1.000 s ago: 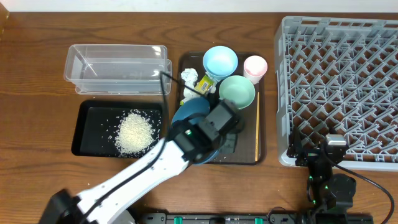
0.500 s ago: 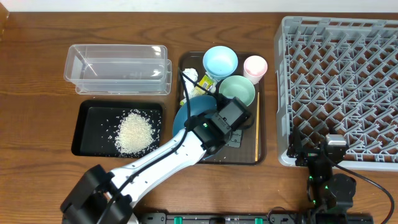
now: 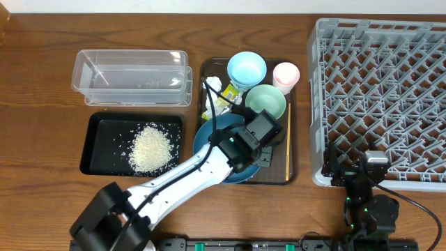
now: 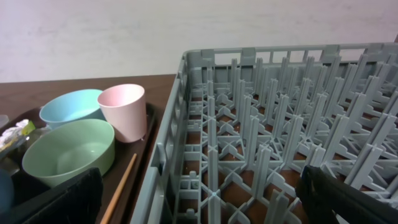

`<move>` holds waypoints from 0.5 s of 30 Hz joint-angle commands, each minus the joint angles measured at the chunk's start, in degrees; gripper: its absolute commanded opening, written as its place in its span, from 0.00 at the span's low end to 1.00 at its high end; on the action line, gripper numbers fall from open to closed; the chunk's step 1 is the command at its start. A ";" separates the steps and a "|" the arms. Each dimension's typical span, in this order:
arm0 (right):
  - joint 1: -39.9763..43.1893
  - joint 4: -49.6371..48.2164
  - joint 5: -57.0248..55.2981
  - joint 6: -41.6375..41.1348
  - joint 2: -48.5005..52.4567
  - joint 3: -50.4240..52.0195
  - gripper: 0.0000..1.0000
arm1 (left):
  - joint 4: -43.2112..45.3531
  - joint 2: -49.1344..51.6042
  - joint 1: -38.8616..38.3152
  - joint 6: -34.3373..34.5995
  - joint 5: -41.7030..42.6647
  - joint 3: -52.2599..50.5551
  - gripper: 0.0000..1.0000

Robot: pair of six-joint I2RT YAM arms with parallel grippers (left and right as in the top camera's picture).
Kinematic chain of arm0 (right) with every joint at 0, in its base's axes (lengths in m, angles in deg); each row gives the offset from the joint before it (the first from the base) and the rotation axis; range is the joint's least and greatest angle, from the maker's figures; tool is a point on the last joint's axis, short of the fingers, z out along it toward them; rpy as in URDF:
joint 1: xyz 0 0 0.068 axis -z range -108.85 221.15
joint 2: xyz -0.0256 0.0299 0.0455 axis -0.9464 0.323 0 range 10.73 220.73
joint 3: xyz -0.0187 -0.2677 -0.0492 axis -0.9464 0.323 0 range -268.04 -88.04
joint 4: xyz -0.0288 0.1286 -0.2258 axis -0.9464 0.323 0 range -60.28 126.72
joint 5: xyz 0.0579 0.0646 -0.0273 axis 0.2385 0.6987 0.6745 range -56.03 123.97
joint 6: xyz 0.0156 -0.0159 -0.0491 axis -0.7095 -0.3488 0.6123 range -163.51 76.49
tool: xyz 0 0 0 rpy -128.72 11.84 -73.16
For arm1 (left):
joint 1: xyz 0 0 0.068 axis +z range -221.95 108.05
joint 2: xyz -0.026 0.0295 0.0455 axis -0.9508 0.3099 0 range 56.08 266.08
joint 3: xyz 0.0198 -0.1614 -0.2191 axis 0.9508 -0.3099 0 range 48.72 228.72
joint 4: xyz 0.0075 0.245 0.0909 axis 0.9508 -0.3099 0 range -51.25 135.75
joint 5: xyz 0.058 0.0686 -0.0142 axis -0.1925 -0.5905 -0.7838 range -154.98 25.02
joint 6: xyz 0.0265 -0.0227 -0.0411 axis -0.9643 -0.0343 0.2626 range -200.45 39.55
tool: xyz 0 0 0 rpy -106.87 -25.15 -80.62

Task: Sort waste into correct bins and load items into the dishwasher rack
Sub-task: 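Carry the blue plate back and set it on the brown tray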

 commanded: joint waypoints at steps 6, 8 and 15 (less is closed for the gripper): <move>0.63 0.24 -0.17 -0.72 -0.20 0.04 0.99 | 0.02 -13.64 1.18 -0.04 -9.27 0.02 0.61; 0.63 0.24 -0.17 -0.72 -0.20 0.04 0.99 | -0.04 -17.07 1.97 -0.07 -13.92 0.02 0.72; 0.63 0.24 -0.17 -0.72 -0.20 0.04 0.99 | -0.26 -25.07 7.69 -2.71 -13.46 1.05 0.82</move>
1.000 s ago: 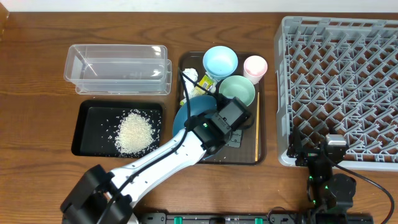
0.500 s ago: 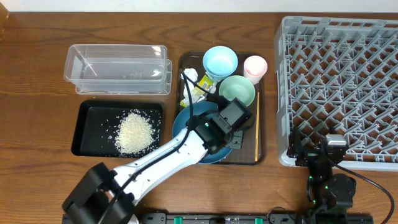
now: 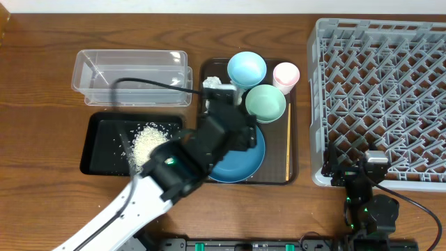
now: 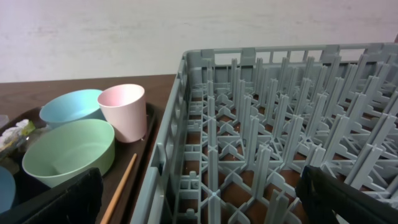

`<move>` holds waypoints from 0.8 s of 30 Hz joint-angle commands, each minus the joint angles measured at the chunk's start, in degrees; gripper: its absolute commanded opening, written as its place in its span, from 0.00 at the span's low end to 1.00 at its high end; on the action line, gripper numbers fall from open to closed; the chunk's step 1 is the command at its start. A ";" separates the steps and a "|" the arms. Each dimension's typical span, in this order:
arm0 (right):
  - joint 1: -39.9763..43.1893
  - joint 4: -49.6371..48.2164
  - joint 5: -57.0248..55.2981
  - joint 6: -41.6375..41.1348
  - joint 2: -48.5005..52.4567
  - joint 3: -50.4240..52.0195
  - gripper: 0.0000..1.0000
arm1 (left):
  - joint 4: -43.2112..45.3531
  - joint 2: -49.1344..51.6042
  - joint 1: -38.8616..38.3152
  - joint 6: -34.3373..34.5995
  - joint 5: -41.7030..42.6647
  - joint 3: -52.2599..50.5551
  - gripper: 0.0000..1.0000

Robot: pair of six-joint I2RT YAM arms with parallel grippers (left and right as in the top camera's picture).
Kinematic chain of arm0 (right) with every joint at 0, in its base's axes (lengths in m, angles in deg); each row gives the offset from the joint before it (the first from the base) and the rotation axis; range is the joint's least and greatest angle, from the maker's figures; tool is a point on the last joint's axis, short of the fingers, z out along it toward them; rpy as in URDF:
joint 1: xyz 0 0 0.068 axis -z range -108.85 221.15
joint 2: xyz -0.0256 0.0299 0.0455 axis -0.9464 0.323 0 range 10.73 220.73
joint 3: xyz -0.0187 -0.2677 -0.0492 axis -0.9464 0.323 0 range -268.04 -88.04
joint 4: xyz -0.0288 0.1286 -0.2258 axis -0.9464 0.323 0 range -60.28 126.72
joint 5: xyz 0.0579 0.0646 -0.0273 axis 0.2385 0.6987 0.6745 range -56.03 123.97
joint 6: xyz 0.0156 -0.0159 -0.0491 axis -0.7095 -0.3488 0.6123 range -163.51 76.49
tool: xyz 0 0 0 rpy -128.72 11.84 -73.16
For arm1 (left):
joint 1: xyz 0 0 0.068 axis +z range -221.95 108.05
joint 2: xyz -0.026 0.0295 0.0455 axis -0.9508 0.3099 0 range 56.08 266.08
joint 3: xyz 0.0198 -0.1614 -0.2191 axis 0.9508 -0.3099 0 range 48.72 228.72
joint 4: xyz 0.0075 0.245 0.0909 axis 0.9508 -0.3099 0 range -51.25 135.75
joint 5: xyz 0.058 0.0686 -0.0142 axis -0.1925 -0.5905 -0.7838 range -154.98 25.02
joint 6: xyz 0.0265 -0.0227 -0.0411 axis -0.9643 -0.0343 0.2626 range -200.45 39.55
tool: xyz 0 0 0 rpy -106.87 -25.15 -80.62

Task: Sort waste into correct bins and load items into the dishwasher rack
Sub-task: 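Carry the blue plate back and set it on the brown tray, then grasp the yellow snack wrapper with the left gripper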

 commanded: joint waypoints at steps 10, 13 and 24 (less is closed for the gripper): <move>0.63 0.22 -0.17 -0.70 -0.20 0.04 0.99 | -20.92 12.26 21.66 -19.21 22.10 17.77 0.88; 0.63 0.22 -0.17 -0.70 -0.20 0.04 0.99 | -17.66 16.09 22.10 -22.01 22.05 17.77 0.88; 0.63 0.22 -0.17 -0.70 -0.20 0.04 0.99 | -9.25 30.64 17.81 -26.64 15.65 17.77 0.87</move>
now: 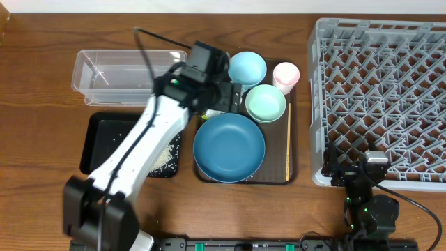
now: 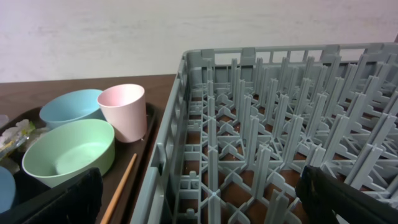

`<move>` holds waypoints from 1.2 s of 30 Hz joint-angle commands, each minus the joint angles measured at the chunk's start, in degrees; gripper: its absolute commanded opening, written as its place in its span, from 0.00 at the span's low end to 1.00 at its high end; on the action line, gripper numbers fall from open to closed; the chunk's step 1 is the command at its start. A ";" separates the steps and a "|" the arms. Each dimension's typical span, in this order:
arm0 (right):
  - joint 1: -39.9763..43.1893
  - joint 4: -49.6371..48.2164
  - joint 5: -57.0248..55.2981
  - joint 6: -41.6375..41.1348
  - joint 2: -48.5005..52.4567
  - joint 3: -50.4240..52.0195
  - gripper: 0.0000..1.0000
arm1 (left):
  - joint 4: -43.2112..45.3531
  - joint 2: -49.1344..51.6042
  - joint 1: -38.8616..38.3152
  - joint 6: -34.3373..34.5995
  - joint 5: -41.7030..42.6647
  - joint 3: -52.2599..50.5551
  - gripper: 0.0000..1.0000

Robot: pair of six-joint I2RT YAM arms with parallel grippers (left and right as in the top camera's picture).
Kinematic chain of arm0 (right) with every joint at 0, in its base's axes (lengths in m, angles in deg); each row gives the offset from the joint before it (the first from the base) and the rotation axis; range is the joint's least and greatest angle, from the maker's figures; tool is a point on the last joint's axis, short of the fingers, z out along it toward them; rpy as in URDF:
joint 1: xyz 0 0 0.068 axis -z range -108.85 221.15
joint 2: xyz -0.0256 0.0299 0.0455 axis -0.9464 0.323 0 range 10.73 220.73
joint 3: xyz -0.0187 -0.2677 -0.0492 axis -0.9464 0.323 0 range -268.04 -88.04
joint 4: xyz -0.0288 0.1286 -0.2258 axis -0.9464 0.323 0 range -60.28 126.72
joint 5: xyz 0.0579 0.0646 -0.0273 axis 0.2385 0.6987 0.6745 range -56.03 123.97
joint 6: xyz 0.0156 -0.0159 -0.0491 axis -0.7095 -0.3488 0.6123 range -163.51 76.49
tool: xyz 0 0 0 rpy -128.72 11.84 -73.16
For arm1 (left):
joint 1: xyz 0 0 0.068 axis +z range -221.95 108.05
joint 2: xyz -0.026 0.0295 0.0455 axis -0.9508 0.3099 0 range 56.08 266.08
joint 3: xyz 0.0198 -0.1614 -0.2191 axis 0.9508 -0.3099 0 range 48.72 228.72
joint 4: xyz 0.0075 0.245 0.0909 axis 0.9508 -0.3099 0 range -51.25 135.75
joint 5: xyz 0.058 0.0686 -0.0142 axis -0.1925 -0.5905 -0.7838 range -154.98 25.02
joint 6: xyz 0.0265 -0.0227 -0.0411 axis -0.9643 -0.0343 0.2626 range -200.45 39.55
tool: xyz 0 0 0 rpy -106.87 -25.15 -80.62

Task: Sort waste into correct bins and load items into the dishwasher rack
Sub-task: 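Grasp the yellow snack wrapper with the left gripper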

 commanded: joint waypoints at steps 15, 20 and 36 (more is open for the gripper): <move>0.63 0.22 -0.17 -0.70 -0.20 0.04 0.99 | 11.06 14.80 -2.16 -3.28 -10.62 0.76 0.83; 0.63 0.22 -0.17 -0.70 -0.20 0.04 0.99 | 11.65 17.22 -2.16 -3.30 -10.64 0.72 0.83; 0.63 0.22 -0.15 -0.70 -0.20 0.04 0.99 | 14.62 19.98 -2.16 -3.43 -13.84 0.31 0.69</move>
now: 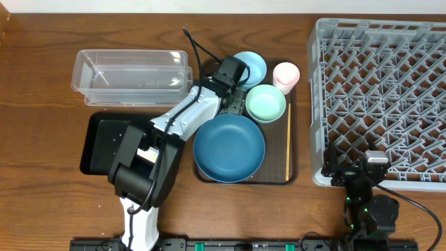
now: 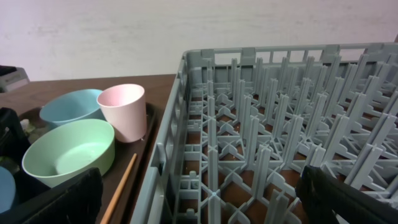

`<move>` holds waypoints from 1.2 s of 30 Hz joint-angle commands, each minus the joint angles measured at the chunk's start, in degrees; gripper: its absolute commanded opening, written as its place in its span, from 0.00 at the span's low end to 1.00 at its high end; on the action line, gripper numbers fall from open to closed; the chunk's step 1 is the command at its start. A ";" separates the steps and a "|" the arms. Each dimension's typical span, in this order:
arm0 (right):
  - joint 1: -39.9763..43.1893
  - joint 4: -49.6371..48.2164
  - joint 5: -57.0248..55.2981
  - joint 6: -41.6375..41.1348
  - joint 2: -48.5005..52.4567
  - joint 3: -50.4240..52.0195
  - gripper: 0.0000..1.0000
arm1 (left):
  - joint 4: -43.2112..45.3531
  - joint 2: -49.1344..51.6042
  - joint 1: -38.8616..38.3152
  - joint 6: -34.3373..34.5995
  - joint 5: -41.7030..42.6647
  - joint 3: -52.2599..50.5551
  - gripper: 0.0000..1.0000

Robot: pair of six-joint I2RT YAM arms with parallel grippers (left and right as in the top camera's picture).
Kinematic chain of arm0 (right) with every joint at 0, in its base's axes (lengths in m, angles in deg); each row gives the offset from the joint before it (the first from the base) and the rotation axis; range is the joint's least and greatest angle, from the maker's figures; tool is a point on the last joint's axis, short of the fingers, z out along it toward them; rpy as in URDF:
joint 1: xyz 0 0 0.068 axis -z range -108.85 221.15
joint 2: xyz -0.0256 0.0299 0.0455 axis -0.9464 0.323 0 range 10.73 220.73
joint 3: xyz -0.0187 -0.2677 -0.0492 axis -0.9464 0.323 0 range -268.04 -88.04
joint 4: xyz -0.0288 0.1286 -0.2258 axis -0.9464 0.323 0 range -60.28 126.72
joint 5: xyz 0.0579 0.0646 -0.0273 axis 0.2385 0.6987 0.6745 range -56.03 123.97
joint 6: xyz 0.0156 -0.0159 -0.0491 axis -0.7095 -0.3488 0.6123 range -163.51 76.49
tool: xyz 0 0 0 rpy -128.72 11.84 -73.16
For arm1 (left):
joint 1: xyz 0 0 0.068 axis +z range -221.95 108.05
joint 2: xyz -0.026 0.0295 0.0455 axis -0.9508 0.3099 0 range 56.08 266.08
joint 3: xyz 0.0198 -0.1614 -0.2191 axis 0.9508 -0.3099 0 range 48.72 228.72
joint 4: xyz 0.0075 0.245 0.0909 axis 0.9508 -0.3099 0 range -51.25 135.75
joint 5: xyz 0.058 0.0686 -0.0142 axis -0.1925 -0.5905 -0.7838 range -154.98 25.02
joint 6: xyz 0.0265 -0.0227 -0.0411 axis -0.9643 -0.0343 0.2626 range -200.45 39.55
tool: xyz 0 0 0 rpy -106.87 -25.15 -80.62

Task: Sort waste into correct bins and load items into the dishwasher rack
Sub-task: 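Grasp the yellow snack wrapper with the left gripper, then carry the wrapper to the clear plastic container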

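A brown tray (image 1: 293, 167) holds a blue plate (image 1: 228, 148), a green bowl (image 1: 265, 102), a light blue bowl (image 1: 252, 64), a pink cup (image 1: 286, 73) and a wooden chopstick (image 1: 288, 143). My left gripper (image 1: 233, 104) points down at the tray's upper left, between the two bowls and the plate. Its jaws are dark against the tray, so their state does not show. The waste scraps there are hidden beneath it. My right gripper (image 2: 199, 202) stands open and empty at the near edge of the grey dishwasher rack (image 1: 380, 97).
A clear plastic bin (image 1: 132, 77) sits at the back left. In front of it lies a black tray (image 1: 104, 143), partly covered by my left arm. The rack fills the right side of the table.
My left wrist has moved from the tray's upper-left corner by the clear bin to the right. Its gripper is now beside the green bowl. The right arm has not moved.
My left gripper was over the blue plate, with white and yellow scraps showing at the tray's upper left. Then it stood at the plate's left rim, then at the scraps' corner, and now it covers that spot beside the bowls. The right gripper stayed open at the rack.
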 commanded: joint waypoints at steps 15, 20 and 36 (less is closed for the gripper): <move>0.63 0.22 -0.17 -0.70 -0.20 0.04 0.99 | 0.20 0.09 0.04 -0.20 -0.31 -1.29 0.43; 0.63 0.22 -0.17 -0.70 -0.20 0.04 0.99 | 0.17 -1.22 -0.52 -0.20 -0.28 -1.25 0.26; 0.63 0.22 -0.17 -0.70 -0.20 0.04 0.99 | -3.39 -16.09 -1.77 -0.26 -0.63 -1.27 0.06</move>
